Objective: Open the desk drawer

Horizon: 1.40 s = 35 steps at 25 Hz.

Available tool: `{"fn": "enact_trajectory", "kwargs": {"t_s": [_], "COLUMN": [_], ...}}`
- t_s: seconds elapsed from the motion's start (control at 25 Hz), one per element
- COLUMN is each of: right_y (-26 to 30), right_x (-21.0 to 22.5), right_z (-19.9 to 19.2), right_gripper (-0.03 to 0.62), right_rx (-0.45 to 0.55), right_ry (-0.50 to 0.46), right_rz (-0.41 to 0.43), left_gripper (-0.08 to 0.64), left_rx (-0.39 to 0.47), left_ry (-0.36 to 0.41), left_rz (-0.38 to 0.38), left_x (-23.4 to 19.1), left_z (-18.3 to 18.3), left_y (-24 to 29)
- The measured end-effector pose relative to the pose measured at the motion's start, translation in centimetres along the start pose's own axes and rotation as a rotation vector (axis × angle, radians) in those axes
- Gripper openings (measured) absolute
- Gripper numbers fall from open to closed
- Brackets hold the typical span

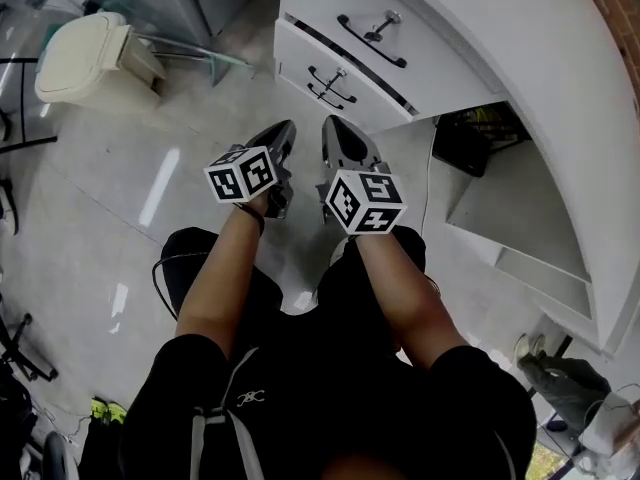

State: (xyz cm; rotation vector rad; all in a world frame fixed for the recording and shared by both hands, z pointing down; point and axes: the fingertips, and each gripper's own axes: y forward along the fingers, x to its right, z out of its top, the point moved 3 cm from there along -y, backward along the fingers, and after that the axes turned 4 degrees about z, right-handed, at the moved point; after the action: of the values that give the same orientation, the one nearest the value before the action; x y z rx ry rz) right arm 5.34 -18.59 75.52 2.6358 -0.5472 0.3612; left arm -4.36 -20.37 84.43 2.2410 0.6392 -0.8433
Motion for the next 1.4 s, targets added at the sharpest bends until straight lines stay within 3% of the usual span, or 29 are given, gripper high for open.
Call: {"fn": "enact_trajectory", "kwargs": {"t_s": [0.36, 0.52, 0.56, 1.12, 1.4], "right_y": [2.1, 1.3, 1.2, 0.7, 0.4], "right_x": [3.4, 2.4, 2.2, 6.0, 7.5], "right_z": [-3.0, -3.7, -3.9, -5.2, -5.9], "right_gripper": [-0.002, -0.002, -0.002, -0.002, -0.002], "right_rx": [0.060, 0.048, 0.044, 0.010, -0.031], "right_ry": [0.018, -0.062, -0.082, -0.060, -0.072], "right_rz": [0.044, 0.071, 0.079, -0.014, -0.054], "left_gripper": [0.003, 0.011, 0.046, 0.075, 0.115], "left_rx": [0.015, 0.011, 0.013, 0.078, 0.124], "left_ry": [-0.294, -0.404, -0.426, -0.657, -0.687], "left_rz": [-0.075, -0.089, -0.089, -0.177, -0.228], "left_x": [-4.8, -5.8, -6.1, -8.5, -8.3], "left_z": [-6.1, -7.9, -8.2, -9.1, -9.0], "left_y": [9.0, 11.8, 12.4, 17.5, 19.2]}}
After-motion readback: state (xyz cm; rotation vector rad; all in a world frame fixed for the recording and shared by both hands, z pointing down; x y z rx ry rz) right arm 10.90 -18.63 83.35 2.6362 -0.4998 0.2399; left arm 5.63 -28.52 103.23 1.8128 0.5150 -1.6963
